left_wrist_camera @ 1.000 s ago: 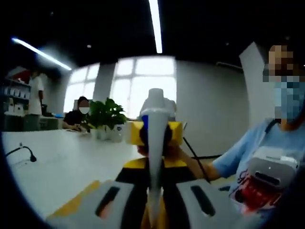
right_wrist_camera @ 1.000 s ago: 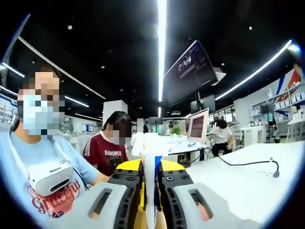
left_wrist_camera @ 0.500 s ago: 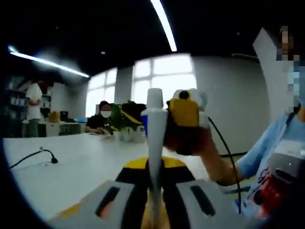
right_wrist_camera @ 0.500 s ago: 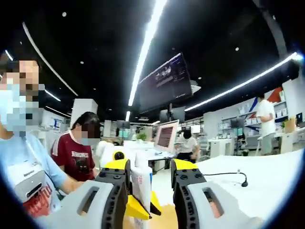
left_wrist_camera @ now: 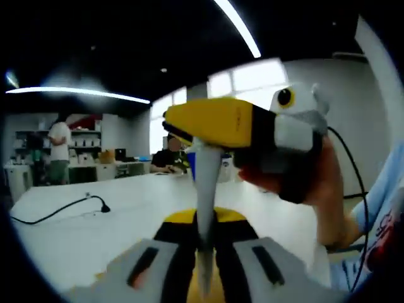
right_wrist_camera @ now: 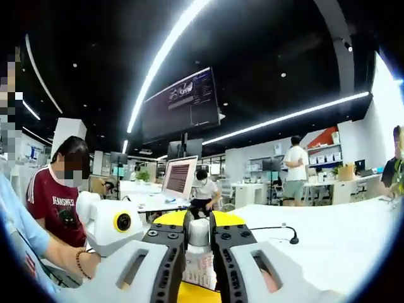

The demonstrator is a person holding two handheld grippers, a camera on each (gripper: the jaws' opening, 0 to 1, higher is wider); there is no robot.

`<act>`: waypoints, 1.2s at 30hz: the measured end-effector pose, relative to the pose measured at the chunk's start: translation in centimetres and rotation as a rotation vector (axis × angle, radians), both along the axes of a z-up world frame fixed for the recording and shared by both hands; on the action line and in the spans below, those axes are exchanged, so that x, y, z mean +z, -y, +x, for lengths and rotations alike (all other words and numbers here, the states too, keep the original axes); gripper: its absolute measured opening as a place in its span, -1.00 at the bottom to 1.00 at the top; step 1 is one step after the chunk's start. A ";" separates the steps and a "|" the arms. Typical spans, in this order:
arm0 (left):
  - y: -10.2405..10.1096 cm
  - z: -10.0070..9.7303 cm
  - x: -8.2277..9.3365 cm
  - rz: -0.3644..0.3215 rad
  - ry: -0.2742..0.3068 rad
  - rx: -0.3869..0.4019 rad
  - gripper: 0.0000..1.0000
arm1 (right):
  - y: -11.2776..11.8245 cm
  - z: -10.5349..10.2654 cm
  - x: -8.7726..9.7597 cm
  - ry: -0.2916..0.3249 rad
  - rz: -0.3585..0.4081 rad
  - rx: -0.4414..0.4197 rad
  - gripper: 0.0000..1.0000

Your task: Pick up the toothpaste unscrew the cap squeeze it onto the small board screw the cap back on and return it to the table

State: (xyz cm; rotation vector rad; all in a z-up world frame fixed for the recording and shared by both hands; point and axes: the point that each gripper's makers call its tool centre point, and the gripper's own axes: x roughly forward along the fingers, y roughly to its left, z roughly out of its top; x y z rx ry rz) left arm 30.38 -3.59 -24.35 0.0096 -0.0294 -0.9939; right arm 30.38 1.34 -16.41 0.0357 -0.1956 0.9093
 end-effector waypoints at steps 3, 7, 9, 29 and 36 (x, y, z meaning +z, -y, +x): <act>-0.1 0.4 -0.4 0.026 0.007 0.036 -0.85 | 0.0 0.4 -0.4 -0.009 -0.007 -0.012 -0.78; -0.2 0.9 -0.8 0.040 -0.002 0.062 -0.86 | -0.3 0.6 -1.0 -0.006 -0.026 -0.013 -0.78; -0.1 0.8 -0.9 0.038 -0.017 0.058 -0.86 | -0.4 0.5 -1.0 0.000 -0.027 -0.009 -0.78; 0.6 -0.8 0.1 0.022 0.010 -0.019 -0.88 | 0.2 -0.8 0.1 0.039 -0.017 0.020 -0.82; 1.2 -2.2 -0.1 -0.005 -0.050 -0.165 -0.89 | 0.4 -1.7 -0.1 -0.003 -0.001 0.120 -0.83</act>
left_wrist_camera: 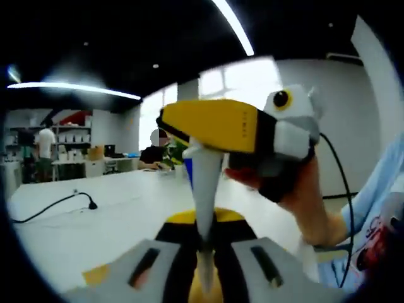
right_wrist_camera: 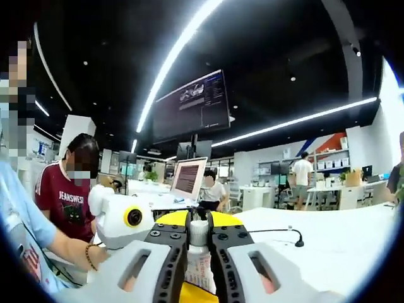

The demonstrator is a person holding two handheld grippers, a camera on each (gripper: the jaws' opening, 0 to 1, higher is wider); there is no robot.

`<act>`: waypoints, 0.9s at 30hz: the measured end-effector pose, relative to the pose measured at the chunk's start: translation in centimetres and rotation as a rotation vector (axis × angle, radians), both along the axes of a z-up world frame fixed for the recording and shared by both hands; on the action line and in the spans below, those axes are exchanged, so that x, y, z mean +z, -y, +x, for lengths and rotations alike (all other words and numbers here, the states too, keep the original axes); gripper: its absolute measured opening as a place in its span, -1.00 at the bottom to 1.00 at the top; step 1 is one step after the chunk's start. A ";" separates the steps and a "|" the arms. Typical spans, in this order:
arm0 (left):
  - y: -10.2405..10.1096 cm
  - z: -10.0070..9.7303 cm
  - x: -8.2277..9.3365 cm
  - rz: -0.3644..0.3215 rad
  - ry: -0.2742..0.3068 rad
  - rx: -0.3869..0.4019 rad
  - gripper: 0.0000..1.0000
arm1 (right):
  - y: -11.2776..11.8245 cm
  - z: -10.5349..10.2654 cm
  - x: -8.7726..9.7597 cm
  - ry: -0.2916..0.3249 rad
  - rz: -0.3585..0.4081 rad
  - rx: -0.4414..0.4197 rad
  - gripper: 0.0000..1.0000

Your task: Pick up the toothpaste unscrew the cap squeeze it onto the small board screw the cap back on and return it to the table

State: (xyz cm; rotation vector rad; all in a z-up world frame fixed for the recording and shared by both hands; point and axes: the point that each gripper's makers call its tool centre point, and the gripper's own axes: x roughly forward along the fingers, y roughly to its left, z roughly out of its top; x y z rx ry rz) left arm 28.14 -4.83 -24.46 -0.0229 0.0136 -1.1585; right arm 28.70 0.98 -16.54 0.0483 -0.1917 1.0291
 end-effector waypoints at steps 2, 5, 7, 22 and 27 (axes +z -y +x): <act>0.0 -0.3 0.1 -0.003 -0.006 -0.028 -0.89 | 0.0 -0.4 0.0 -0.032 0.029 0.047 -0.83; 0.2 -0.8 0.0 -0.005 -0.011 -0.071 -0.90 | 0.1 -0.5 -0.1 -0.043 0.025 0.073 -0.83; 0.2 -1.1 0.1 -0.011 -0.013 -0.098 -0.90 | -0.1 -1.0 -0.1 -0.056 0.025 0.119 -0.83; 0.3 -3.9 1.7 -0.134 -0.089 -0.351 -0.91 | -0.7 -3.3 1.1 -0.154 0.036 0.585 -0.82; 0.3 -4.5 2.1 -0.152 -0.089 -0.380 -0.91 | -0.8 -4.4 1.5 -0.200 0.054 0.769 -0.82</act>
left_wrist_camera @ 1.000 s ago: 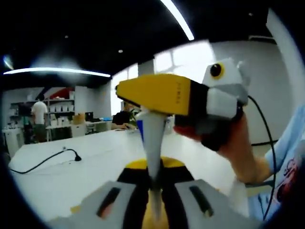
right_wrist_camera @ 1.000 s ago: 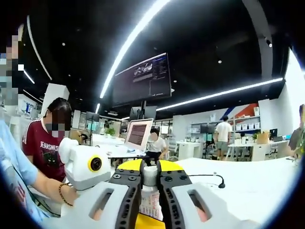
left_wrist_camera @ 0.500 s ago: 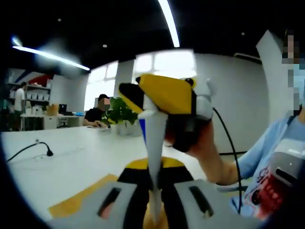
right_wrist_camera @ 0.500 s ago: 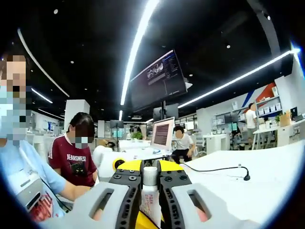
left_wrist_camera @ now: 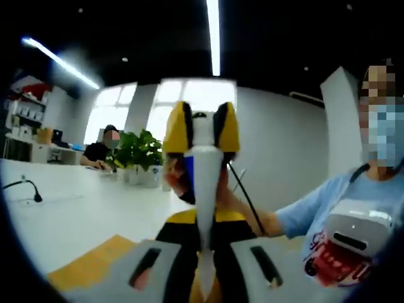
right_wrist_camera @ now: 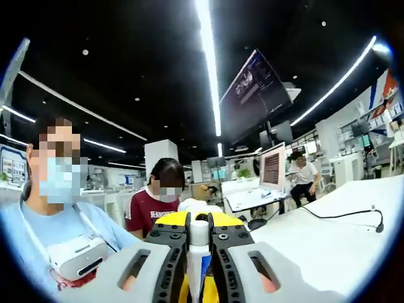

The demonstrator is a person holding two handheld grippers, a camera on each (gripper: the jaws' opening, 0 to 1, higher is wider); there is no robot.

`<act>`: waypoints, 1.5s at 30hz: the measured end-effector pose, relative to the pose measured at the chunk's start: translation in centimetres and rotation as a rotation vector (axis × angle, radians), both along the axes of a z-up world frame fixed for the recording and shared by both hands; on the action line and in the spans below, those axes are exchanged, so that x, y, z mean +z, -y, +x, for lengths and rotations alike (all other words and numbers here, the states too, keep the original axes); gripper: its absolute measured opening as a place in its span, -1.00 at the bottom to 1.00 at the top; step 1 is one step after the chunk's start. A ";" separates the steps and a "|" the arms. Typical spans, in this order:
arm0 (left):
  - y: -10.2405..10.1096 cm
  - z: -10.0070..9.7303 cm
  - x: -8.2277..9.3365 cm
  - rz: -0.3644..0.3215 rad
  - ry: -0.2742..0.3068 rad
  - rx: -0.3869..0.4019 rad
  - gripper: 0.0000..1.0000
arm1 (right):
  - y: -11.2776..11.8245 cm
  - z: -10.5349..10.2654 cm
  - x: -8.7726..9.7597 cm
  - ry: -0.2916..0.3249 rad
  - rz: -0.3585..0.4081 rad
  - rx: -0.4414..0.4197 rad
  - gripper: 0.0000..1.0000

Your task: Pick up the toothpaste unscrew the cap squeeze it onto the small board screw the cap back on and return it to the table

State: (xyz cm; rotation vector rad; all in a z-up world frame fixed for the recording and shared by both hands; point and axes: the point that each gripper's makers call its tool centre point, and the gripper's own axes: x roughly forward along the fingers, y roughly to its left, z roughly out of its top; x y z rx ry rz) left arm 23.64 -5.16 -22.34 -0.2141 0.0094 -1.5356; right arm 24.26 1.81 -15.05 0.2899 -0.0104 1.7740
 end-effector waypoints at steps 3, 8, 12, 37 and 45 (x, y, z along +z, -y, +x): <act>0.0 -0.1 0.1 -0.005 -0.020 -0.008 -0.90 | 0.1 0.2 0.0 -0.006 0.013 0.060 -0.81; 0.3 -0.3 -0.3 -0.003 -0.026 -0.018 -0.90 | 1.0 -0.5 -0.1 0.052 0.025 0.167 -0.81; 0.5 -0.6 -0.2 -0.020 -0.035 -0.044 -0.90 | 1.5 -0.6 0.1 0.070 0.024 0.247 -0.81; 0.5 0.9 -1.1 0.016 -0.052 0.010 -0.89 | 1.3 -1.5 -1.3 0.064 0.100 0.267 -0.70; -0.1 3.4 -2.3 0.077 -0.048 0.142 -0.89 | 2.5 3.5 0.0 0.128 0.096 -0.115 -0.12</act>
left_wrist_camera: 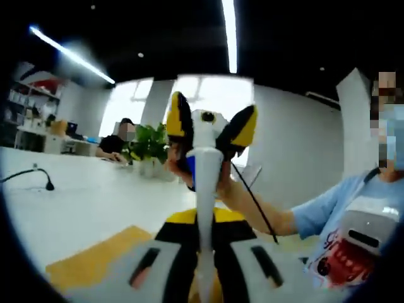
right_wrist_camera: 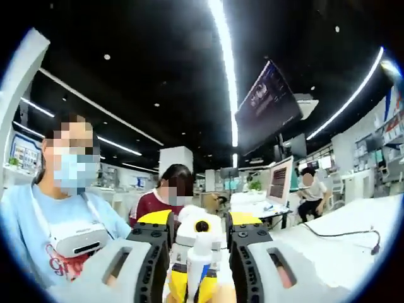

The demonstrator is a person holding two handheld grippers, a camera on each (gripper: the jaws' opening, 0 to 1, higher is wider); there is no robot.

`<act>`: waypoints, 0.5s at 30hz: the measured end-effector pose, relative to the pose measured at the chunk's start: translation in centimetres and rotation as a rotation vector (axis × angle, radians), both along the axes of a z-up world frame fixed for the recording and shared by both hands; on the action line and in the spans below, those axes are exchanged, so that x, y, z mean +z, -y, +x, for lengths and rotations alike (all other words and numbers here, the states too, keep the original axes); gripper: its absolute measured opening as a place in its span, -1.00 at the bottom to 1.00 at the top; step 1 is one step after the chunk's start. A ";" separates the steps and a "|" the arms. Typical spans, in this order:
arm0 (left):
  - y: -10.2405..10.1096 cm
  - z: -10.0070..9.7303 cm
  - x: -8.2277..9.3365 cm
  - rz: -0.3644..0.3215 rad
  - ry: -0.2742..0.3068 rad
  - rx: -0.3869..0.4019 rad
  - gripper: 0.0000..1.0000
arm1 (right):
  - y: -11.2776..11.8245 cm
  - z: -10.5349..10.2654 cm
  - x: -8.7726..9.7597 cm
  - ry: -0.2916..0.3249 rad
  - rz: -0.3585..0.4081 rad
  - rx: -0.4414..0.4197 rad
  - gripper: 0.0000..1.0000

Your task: Pick up the toothpaste unscrew the cap squeeze it onto the small board screw the cap back on and return it to the table

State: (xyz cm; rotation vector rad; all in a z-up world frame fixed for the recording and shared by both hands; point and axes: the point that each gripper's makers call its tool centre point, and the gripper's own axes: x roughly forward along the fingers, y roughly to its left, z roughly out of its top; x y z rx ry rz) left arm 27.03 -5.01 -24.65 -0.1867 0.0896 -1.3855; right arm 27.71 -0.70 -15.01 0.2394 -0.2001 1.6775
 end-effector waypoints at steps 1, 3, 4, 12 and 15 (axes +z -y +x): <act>0.0 0.5 -0.1 0.008 0.024 0.031 -0.89 | 0.1 0.7 -0.1 -0.020 -0.012 -0.068 0.00; -0.1 0.6 0.0 0.005 0.030 0.046 -0.89 | 0.3 1.6 -0.8 -0.055 -0.053 -0.156 0.00; -0.2 0.8 0.0 0.003 0.027 0.060 -0.89 | 0.4 1.8 -0.8 -0.051 -0.046 -0.191 -0.01; -2.0 4.2 -0.5 0.051 0.042 0.313 -0.89 | 1.5 3.1 -0.7 -0.073 -0.040 -0.514 0.07; -2.8 4.9 -0.3 0.049 0.043 0.406 -0.89 | 1.9 3.3 -0.7 -0.072 -0.016 -0.629 -0.01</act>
